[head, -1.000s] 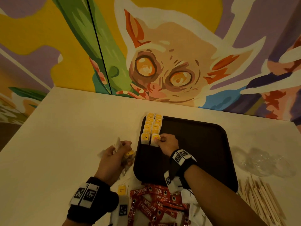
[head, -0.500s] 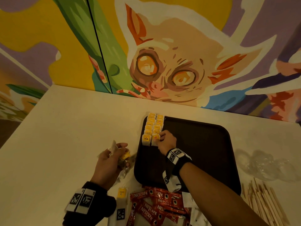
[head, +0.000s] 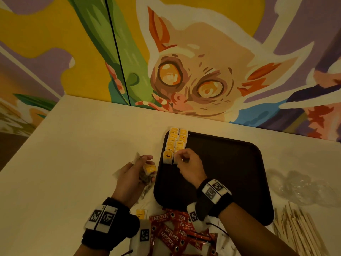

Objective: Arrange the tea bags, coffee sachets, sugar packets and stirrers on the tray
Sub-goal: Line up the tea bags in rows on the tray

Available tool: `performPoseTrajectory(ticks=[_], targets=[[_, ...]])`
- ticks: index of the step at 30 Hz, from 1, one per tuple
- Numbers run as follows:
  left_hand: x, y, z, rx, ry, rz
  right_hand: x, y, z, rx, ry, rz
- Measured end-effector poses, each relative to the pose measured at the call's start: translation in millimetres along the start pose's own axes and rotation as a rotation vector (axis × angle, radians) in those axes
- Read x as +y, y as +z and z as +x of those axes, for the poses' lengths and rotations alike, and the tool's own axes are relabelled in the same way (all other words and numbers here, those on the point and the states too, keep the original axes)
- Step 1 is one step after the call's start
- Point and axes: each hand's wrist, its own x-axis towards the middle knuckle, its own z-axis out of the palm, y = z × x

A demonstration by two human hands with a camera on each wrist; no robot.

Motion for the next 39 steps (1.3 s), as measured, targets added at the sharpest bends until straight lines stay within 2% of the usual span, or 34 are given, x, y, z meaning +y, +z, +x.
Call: performPoseTrajectory(ticks=[4,7,11,15,19,24,27,30,35,39], targets=[[1.5,7.6,-3.8,-0.036,-0.003,0.035,-24.2,-4.7,-40.4,-0.22,-0.087,0.156],[-0.3,10.5,-7.9,-0.063,0.014,0.108,-36.7,-4.1,-62.0,-0.284,-0.109,0.188],[-3.9,14.5,-15.0,-0.058,0.048,0.176,-38.3,0.9,-76.5,-0.246,-0.091,0.203],[-7.4,14.5,-21.1,-0.083,0.047,0.188,-32.3,0.4,-84.7,-0.23,-0.148,0.173],[-11.9,8.5,-24.7,-0.058,0.037,0.117,-27.8,-2.7,-92.0,-0.193,-0.203,0.254],[-12.9,3.4,-25.9,-0.006,0.054,0.079,-27.1,-8.6,-102.6,-0.215,-0.249,0.376],[-10.9,-0.3,-26.9,-0.021,0.094,0.049,-28.4,-13.8,-105.1,-0.186,-0.277,0.399],[-7.6,-3.0,-27.5,-0.035,0.179,0.181,-28.0,-18.2,-105.7,-0.159,-0.301,0.39],[0.5,3.4,-34.1,-0.138,0.203,0.287,-28.4,-21.3,-105.9,-0.141,-0.296,0.398],[4.8,9.5,-41.8,-0.282,0.323,0.458,-28.7,-21.8,-106.7,-0.145,-0.312,0.431]])
